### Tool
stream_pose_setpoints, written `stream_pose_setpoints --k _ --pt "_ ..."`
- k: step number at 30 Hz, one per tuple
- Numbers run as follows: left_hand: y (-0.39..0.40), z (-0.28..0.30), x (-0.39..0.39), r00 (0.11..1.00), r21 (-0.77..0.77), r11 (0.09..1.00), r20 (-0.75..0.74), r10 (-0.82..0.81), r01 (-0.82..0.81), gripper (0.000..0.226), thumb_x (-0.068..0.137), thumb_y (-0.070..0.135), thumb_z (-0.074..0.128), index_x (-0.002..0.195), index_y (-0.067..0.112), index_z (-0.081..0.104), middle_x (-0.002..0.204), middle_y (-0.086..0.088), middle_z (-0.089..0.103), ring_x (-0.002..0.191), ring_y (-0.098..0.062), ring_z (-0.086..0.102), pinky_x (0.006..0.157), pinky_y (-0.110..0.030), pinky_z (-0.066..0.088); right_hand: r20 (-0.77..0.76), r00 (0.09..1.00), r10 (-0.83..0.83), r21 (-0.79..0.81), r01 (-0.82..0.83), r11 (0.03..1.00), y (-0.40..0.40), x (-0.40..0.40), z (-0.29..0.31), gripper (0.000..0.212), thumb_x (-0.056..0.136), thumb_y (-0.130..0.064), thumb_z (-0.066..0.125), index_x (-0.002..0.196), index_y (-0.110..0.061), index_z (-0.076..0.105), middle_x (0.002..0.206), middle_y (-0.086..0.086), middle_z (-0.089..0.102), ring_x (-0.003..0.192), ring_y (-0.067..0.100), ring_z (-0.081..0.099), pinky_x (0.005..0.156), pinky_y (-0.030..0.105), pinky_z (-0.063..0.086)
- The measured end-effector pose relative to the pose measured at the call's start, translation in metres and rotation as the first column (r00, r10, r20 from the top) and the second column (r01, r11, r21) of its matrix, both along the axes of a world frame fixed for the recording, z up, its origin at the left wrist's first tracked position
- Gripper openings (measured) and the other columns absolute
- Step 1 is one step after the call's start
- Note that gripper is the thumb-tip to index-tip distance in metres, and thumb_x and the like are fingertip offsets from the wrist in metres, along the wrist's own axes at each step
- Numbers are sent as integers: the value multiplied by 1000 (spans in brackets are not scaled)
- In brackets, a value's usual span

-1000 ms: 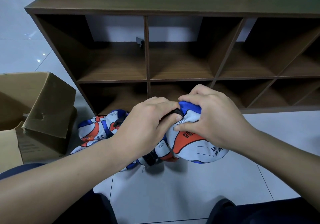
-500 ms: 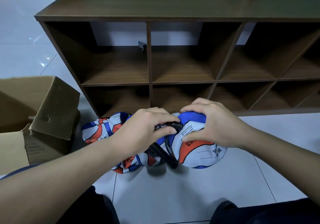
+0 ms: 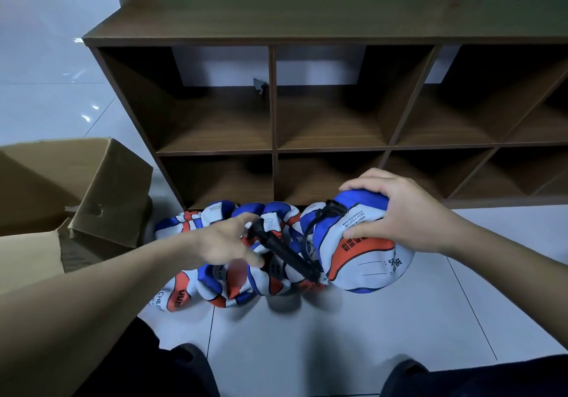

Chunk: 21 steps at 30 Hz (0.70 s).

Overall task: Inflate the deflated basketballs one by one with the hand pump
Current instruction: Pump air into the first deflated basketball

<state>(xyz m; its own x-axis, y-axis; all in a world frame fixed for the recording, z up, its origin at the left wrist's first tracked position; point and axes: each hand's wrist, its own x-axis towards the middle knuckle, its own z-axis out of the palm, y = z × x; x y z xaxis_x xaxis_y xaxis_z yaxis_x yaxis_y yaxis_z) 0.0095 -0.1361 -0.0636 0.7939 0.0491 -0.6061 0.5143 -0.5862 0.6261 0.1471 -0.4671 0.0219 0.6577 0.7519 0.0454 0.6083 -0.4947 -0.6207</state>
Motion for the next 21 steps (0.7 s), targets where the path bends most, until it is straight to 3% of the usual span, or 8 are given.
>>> stream_pose_setpoints --k 2,4,6,8,14,16,18,21 --pt "-8 -7 7 978 -144 977 115 173 -156 76 75 43 99 138 39 58 139 -7 61 103 -26 77 91 -37 62 -1 1000 3 23 -3 1000 2 -1 1 67 65 -57 98 125 -44 72 122 -21 61 115 3 63 93 30 59" --pt "-16 -9 14 956 -149 975 217 198 -168 45 83 37 96 119 34 70 128 -11 68 91 -30 76 76 -32 57 -13 1000 0 42 0 999 4 -2 1 67 65 -56 98 125 -44 72 123 -21 61 116 3 63 93 30 59" --pt "-20 -9 18 945 -103 986 290 152 -128 32 84 35 95 107 28 74 115 -6 76 99 -30 74 80 -32 52 -10 1000 2 32 -2 999 3 -2 -2 68 64 -58 97 126 -45 71 123 -21 61 117 3 62 94 30 57" --pt "-24 -5 18 926 -172 977 332 181 -129 20 89 25 91 98 20 73 99 1 78 88 -17 73 82 -33 52 6 1000 7 -5 -7 1000 1 -1 -7 71 63 -62 96 127 -45 71 123 -22 60 116 2 62 93 26 55" --pt "-26 23 13 870 -211 967 439 223 -141 24 97 28 82 102 13 64 93 -2 79 94 -27 75 91 -44 57 -29 1000 -2 -146 -2 989 -7 6 -35 75 64 -64 96 132 -46 68 122 -28 55 114 -4 58 89 16 53" --pt "-24 27 10 861 -170 979 474 183 -115 22 102 30 76 105 15 59 84 0 76 81 -25 75 79 -42 60 -66 998 1 -190 -13 982 -8 5 -57 77 66 -60 97 136 -45 66 124 -29 54 115 -4 57 95 21 53" --pt "-22 29 5 892 -66 996 443 87 -64 27 99 32 76 107 22 52 80 3 70 71 -16 68 67 -35 57 -110 993 34 -255 -62 965 -10 1 -80 78 70 -57 95 141 -45 63 127 -28 55 118 -2 56 103 27 50" --pt "-20 19 -1 948 111 978 248 -199 176 43 90 19 74 114 21 39 88 -12 64 73 -18 58 65 -46 52 -75 963 259 -432 -265 862 -9 -16 -115 59 85 -46 78 141 -40 64 130 -18 62 122 8 54 108 30 45"
